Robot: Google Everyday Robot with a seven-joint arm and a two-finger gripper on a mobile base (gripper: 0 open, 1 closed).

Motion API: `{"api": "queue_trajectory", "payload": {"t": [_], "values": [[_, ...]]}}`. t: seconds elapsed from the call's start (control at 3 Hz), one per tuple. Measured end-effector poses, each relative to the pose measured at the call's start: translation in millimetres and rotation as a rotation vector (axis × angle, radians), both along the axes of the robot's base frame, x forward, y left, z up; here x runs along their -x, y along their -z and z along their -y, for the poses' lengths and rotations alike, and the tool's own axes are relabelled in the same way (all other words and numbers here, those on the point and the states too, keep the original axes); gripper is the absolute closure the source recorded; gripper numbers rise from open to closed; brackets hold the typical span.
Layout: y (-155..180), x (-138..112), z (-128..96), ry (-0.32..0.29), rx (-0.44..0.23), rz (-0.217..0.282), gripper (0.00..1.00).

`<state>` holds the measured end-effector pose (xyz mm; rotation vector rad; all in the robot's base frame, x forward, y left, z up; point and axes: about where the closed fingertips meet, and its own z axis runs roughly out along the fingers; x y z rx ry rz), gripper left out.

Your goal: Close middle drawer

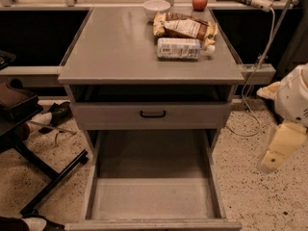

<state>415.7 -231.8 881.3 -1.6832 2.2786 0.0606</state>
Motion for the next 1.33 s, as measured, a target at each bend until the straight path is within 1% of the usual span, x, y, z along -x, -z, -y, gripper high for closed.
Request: {"api": "queue_trajectory", "payload": {"t": [0.33,0.67,1.0,1.33], "values": [[24.7,10.8,-10.5,-0.049,-0.027,-0.052,0.0],[24.7,10.8,-10.5,-0.049,-0.027,-0.052,0.0],[53.8,17.9,-14.6,-0.054,-0.055,-0.073,0.0],[100.7,30.1,-17.0,-0.04,-0.124,-0.081,0.0]]}}
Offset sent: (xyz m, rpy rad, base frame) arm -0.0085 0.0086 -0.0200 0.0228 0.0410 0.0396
